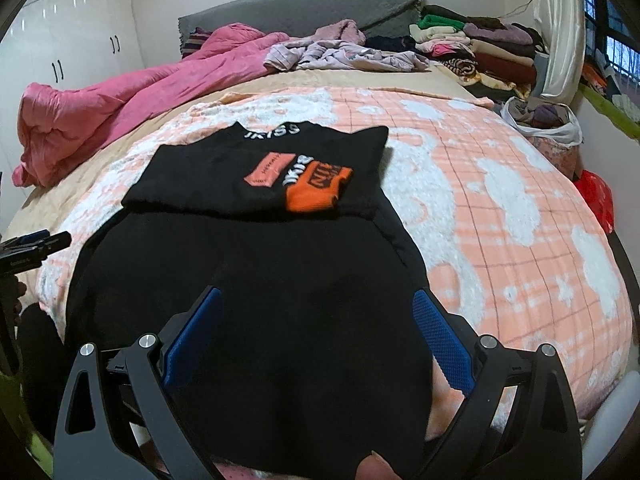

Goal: Fold small clothes
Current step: 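Lower both grippers onto the hem and pinch it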

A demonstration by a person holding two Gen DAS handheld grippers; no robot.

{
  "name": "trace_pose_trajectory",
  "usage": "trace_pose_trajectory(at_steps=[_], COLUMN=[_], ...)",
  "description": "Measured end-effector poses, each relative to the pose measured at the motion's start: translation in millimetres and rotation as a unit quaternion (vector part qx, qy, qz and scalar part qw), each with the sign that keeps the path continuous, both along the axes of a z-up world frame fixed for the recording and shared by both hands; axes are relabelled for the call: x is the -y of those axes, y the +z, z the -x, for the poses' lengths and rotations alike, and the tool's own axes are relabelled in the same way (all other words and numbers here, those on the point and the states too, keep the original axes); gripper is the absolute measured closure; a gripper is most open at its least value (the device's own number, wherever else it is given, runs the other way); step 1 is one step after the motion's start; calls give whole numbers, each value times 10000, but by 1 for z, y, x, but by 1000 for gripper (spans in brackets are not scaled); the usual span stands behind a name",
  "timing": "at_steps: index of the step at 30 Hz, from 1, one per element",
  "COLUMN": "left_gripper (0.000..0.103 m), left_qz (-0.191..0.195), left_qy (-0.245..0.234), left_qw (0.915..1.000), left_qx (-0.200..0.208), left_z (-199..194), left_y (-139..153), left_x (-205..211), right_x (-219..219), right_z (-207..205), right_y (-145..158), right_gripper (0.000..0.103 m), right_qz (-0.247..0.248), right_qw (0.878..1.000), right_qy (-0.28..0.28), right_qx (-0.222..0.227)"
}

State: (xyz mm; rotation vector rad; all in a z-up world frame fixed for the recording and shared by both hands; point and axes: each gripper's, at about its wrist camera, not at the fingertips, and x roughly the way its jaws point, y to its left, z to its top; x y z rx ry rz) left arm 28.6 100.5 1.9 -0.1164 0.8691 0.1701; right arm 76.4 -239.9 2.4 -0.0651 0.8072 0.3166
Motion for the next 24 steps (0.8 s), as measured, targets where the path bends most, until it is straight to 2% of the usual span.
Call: trace_pose_trajectory(at_steps=[9, 17, 19, 24], left_gripper=[11, 47, 60, 72], left_qz=[44, 398, 485, 733], left_qy=[-121, -381, -457, -626], left_qw=[9998, 9974, 9963, 9923], left_qx=[-181, -456, -540, -782], left_z=[26, 49, 52, 59], left_y=[-13, -30, -34, -49], left_x=[-4, -1, 1, 7], right_x=[15, 28, 31, 36], right_z=[16, 28, 31, 38], right_y=[-13, -26, -28, -32], right_gripper=[8, 8, 8, 8], right_qz=[125, 209, 210, 197], right_qw=[9998, 9992, 9990, 9988], right_qy=[-62, -134, -152, -166], right_qx=[-155, -320, -358, -428])
